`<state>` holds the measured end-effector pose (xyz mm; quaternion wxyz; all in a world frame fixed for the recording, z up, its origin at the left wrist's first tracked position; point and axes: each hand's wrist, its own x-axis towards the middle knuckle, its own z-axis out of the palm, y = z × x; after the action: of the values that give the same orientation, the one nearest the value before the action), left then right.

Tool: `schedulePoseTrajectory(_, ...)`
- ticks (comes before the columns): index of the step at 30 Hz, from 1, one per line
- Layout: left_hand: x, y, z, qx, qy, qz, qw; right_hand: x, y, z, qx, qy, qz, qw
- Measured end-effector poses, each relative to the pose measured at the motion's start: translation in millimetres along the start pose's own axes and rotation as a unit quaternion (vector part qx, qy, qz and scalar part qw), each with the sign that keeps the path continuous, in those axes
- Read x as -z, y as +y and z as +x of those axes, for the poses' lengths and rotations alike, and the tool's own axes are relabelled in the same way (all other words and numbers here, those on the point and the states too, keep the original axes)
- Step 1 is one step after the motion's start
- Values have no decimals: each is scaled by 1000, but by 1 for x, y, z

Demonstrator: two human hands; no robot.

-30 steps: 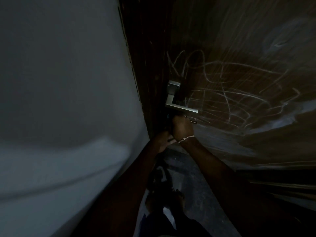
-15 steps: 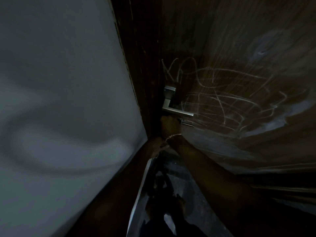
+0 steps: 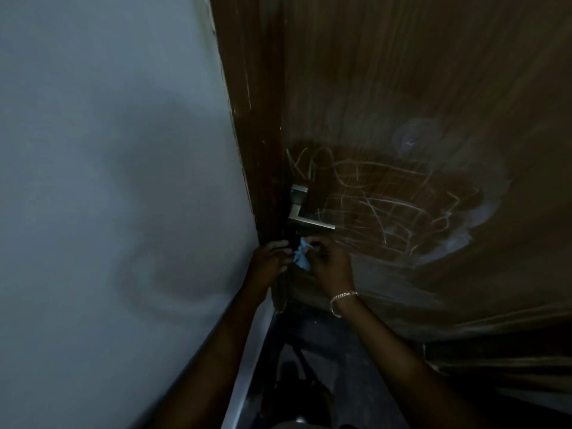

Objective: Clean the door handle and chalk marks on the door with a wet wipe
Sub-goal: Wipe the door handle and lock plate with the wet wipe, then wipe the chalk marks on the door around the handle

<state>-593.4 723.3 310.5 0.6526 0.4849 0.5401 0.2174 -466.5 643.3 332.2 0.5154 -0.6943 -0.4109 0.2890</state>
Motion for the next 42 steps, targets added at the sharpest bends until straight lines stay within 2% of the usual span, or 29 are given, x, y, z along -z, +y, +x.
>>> schedulePoseTrajectory(3,0,24,-18,-11,-8,-31,999,21,-12,-3,21,35,18,999)
schedulePoseTrajectory(5,-1,41,-28,-47,2,-26,999,33,-27,2,55,48,17,997)
schedulePoseTrajectory(12,2,103,-54,-190,28,11,981,41,-94,47,185,152,-99,966)
schedulePoseTrajectory(14,4,114,-58,-212,36,17,977,35,-111,63,227,168,-160,946)
schedulePoseTrajectory(17,6,120,-62,-226,41,11,973,25,-115,79,275,153,-283,906)
schedulePoseTrajectory(20,8,120,-65,-220,47,-4,974,21,-102,87,290,156,-354,875)
schedulePoseTrajectory(27,14,119,-72,-231,38,-30,972,30,-99,85,310,196,-323,872)
schedulePoseTrajectory(33,11,121,-73,-225,37,-27,973,-1,-94,90,284,96,-407,863)
schedulePoseTrajectory(38,17,120,-70,-224,39,-31,973,14,-101,96,313,160,-345,870)
schedulePoseTrajectory(42,18,126,-66,-227,47,-24,972,-10,-104,102,305,73,-408,858)
